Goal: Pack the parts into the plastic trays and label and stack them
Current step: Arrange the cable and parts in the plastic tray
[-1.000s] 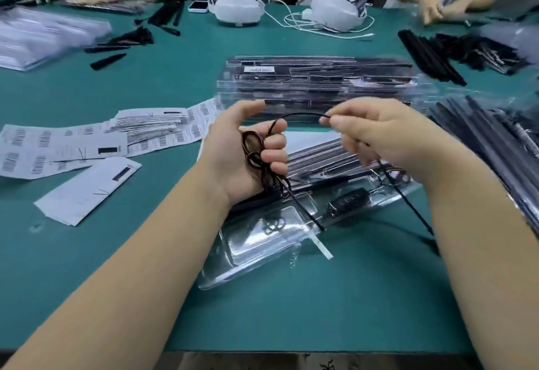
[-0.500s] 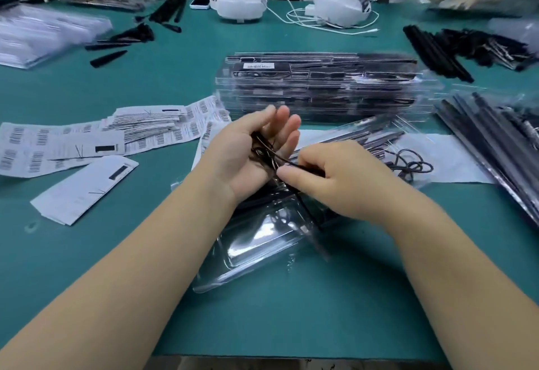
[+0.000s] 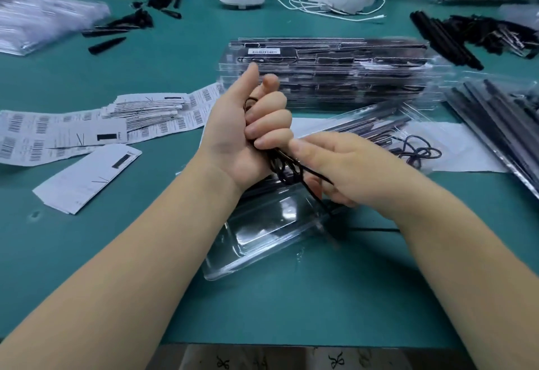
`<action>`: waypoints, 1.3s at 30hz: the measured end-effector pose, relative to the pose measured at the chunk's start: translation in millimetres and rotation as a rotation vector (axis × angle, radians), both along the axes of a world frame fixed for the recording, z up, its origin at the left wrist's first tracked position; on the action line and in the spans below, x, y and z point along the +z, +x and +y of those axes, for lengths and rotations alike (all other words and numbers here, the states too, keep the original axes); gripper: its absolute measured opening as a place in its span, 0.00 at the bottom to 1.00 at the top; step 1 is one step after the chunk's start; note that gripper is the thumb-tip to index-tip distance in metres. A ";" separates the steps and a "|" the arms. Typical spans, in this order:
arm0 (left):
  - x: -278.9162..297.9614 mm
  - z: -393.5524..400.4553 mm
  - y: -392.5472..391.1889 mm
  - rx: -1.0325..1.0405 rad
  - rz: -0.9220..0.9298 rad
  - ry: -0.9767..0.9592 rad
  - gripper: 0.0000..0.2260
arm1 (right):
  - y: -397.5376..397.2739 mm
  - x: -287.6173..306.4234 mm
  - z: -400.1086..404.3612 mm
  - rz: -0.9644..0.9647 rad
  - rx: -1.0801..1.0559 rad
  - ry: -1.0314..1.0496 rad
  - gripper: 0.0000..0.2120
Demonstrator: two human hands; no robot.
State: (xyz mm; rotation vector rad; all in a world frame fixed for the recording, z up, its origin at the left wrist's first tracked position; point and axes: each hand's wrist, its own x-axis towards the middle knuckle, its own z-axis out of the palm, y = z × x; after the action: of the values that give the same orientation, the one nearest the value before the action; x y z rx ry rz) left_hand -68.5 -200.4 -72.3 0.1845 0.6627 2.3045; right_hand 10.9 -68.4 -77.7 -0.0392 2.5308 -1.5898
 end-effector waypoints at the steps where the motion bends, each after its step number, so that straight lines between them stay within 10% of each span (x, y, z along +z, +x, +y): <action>1: 1.2 0.2 2.3 -0.016 0.052 0.016 0.12 | -0.5 -0.9 -1.7 0.003 0.021 -0.006 0.21; 18: -5.3 7.3 16.6 -0.124 0.561 -0.394 0.14 | 2.7 10.7 18.5 0.246 0.003 -0.022 0.14; 29: -7.4 15.8 19.8 0.030 0.242 -0.399 0.20 | 18.2 32.4 94.5 -0.132 0.064 0.274 0.07; 39: -13.4 16.4 18.4 -0.099 0.559 -0.651 0.11 | 0.2 17.3 52.0 0.541 -0.144 0.215 0.08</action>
State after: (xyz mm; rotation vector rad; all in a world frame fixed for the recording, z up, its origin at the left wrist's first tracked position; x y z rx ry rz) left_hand -50.1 -184.0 -85.7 0.5403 1.6000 1.8224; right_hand 11.1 -16.4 -60.5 -0.3082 3.1687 -1.5029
